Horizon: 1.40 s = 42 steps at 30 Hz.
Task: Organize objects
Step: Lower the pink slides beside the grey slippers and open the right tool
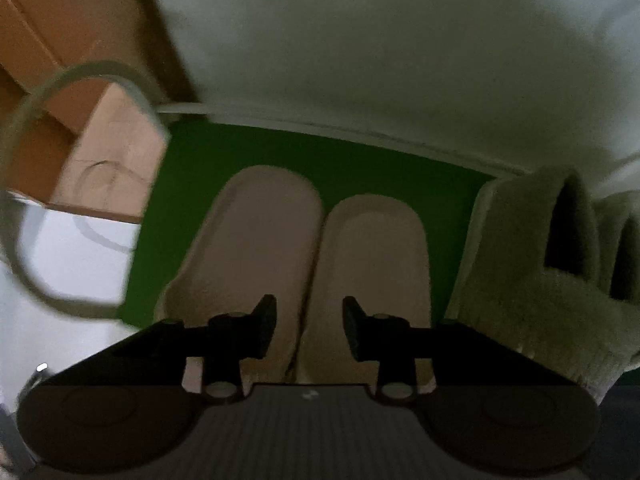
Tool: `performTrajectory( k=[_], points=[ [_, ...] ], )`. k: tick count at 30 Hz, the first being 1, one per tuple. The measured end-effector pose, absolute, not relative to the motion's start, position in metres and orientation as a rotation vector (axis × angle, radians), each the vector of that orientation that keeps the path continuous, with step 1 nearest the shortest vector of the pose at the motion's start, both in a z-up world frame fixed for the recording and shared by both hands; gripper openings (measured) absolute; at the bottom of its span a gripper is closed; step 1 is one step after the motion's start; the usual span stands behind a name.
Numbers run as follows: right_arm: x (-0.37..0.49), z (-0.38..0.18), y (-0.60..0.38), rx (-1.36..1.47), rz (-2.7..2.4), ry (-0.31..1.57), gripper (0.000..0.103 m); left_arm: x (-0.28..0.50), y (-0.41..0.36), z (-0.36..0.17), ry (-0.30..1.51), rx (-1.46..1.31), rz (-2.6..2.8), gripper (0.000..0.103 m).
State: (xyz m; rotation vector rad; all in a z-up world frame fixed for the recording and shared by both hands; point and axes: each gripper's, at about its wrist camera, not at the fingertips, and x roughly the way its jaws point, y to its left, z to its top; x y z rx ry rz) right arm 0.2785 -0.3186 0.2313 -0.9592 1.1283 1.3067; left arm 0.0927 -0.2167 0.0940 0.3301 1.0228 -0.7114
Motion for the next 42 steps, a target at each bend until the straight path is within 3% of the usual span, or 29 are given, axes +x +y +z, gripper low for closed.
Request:
performTrajectory(
  k=[3, 10, 20, 25, 26, 28, 29, 30, 42],
  points=[
    [0.269, 0.245, -0.348, -0.942, 1.350, 1.086, 0.067, 0.088, -0.219, 0.095, 1.015, 0.350, -0.720, 0.096],
    [0.262, 0.256, -0.435, -0.828, 1.401, 1.109, 0.081, 0.074, -0.221, 0.107, 0.995, 0.327, -0.733, 0.096],
    [0.230, 0.184, -0.482, -0.594, 1.345, 1.116, 0.082, 0.053, -0.227, 0.124, 0.968, 0.348, -0.755, 0.097],
    [0.222, 0.176, -0.472, -0.456, 1.275, 1.065, 0.080, 0.054, -0.228, 0.124, 0.974, 0.341, -0.750, 0.096],
    [0.219, 0.177, -0.470, -0.435, 1.267, 1.049, 0.076, 0.054, -0.229, 0.123, 0.974, 0.344, -0.751, 0.096],
    [0.214, 0.176, -0.464, -0.420, 1.268, 1.018, 0.056, 0.055, -0.230, 0.121, 0.979, 0.350, -0.752, 0.096],
    [0.210, 0.176, -0.460, -0.431, 1.245, 0.997, 0.035, 0.056, -0.230, 0.120, 0.982, 0.351, -0.751, 0.096],
    [0.207, 0.174, -0.457, -0.442, 1.222, 0.984, 0.027, 0.057, -0.230, 0.119, 0.985, 0.351, -0.751, 0.096],
    [0.217, 0.189, -0.443, -0.366, 1.240, 0.969, 0.023, 0.062, -0.233, 0.111, 1.003, 0.348, -0.758, 0.096]
  ],
)
